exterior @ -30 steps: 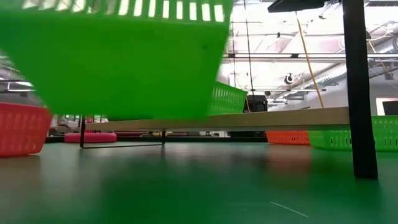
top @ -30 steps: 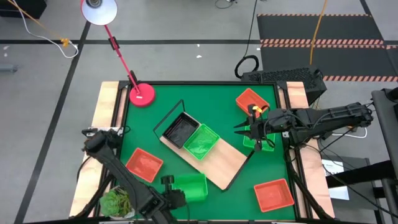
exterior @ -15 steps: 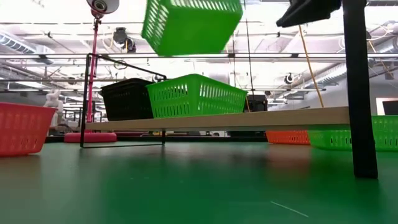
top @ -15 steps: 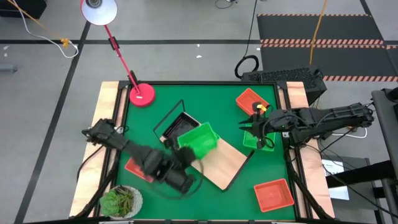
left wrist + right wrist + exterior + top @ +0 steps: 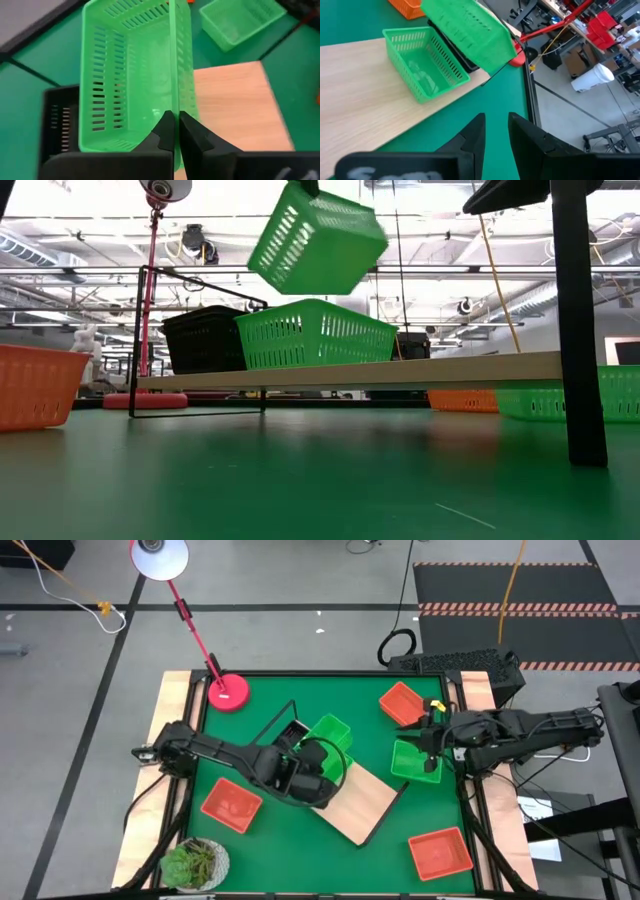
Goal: Stack baskets on shelf by color
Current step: Stack the bottom green bin on the green bin on the shelf
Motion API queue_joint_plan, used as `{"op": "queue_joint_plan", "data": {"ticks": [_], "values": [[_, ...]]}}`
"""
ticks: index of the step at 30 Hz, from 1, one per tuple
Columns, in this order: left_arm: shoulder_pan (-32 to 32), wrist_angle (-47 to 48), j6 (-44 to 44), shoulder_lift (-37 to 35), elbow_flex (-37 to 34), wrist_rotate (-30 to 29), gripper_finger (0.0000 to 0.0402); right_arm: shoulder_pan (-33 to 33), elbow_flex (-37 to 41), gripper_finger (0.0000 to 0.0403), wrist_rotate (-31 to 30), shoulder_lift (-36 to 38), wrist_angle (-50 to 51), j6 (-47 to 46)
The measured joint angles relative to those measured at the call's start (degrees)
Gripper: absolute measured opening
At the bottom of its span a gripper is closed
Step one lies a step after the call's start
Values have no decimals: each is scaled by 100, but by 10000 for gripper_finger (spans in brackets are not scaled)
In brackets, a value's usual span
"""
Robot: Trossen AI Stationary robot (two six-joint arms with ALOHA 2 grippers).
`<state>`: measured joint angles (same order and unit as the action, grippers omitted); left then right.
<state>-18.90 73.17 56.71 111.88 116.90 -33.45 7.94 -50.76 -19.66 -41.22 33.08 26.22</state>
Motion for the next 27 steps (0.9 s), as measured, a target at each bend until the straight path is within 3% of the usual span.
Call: {"op": "queue_joint_plan", "data": {"ticks": [13,27], "values": [[-276,-89,153,240,-8,215,6,0,0,80,2,126,-46,-4],[-325,-198,551,260,-517,215,15,0,0,80,20,126,-133,-4]]}}
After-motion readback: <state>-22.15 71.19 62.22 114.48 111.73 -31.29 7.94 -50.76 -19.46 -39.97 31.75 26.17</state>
